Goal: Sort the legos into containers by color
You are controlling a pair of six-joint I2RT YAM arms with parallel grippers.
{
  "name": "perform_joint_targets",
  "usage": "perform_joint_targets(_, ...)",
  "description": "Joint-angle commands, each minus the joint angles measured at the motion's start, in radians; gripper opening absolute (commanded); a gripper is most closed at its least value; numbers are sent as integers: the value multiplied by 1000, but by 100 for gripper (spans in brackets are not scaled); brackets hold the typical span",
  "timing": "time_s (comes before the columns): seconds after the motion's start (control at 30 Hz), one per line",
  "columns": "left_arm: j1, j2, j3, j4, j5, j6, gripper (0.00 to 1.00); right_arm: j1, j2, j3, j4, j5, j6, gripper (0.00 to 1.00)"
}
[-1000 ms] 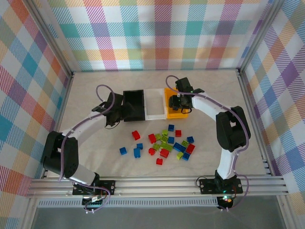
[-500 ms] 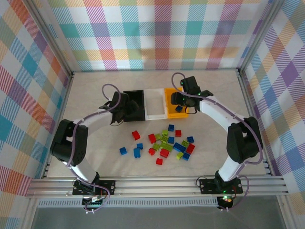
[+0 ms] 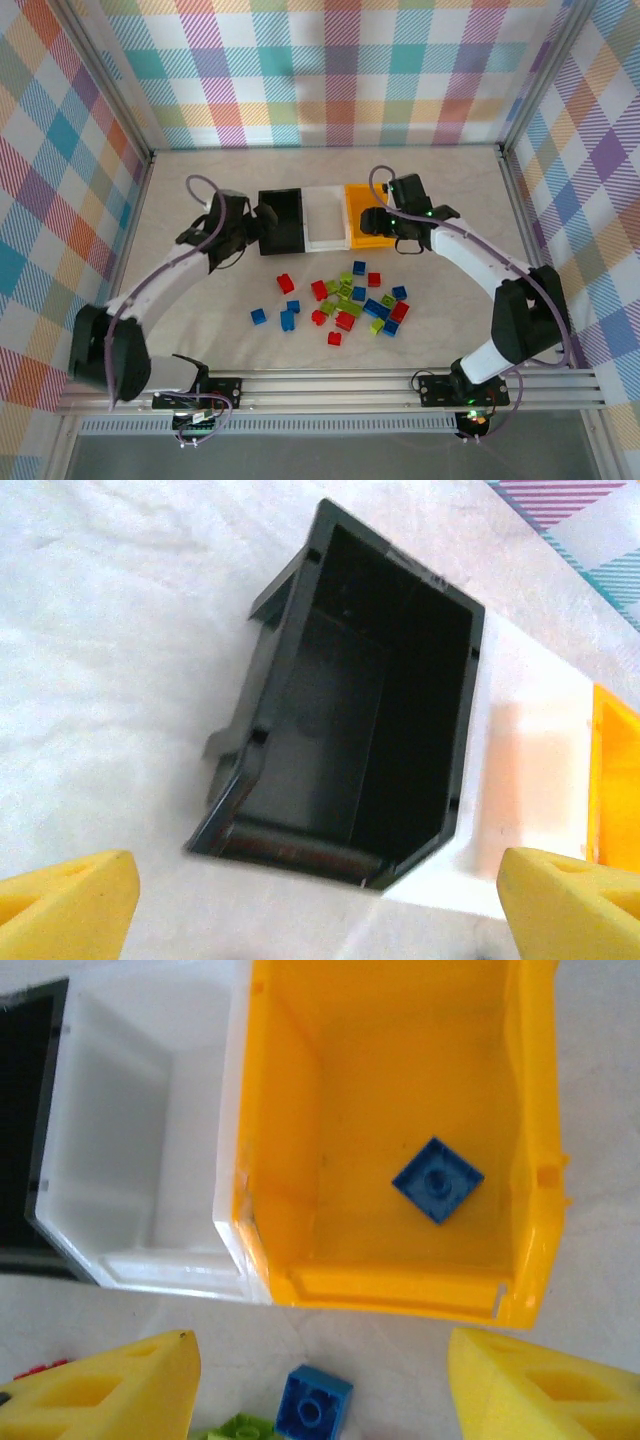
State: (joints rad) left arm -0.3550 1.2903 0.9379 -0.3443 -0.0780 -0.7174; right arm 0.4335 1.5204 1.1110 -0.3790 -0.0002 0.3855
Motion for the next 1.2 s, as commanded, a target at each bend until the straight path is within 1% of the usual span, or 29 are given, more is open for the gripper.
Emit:
perform_joint_targets(0.0, -25, -103, -80, -227, -43, -22, 88, 1, -53, -65, 34, -34, 25, 67)
perform_joint_targets(0.13, -76, -186, -167, -329, -32, -51, 80, 1, -63, -112, 63, -41, 38, 67)
perform_joint_targets(0.2, -135, -196, -202, -345, -23, -62, 76, 1, -64, -127, 74, -39, 40, 67)
perform_joint_targets(0.3, -219, -177, -229, -381, -18, -93, 71, 1, -64, -139, 80, -34, 39, 67)
perform_joint_targets(0.4, -277, -154, -250, -429, -11, -114, 69, 1, -69, -147, 83, -27, 33, 67)
perform_joint_targets(0.57, -337, -118, -268, -492, -10, -120, 66, 1, -73, -157, 88, -14, 27, 67)
perform_joint_targets(0.67, -354, -79, -281, -474, 0, -124, 64, -1, -76, -161, 95, -10, 26, 67)
perform_joint_targets(0.83, -354, -38, -259, -438, -41, -110, 62, 0, -83, -166, 99, -11, 26, 67)
perform_joint_targets(1.07, -354, -13, -248, -331, -17, -98, 71, 0, -106, -177, 92, 8, 10, 67)
perform_joint_targets(1.17, -349, 42, -242, -326, -34, -92, 71, -1, -112, -180, 92, 6, 8, 67)
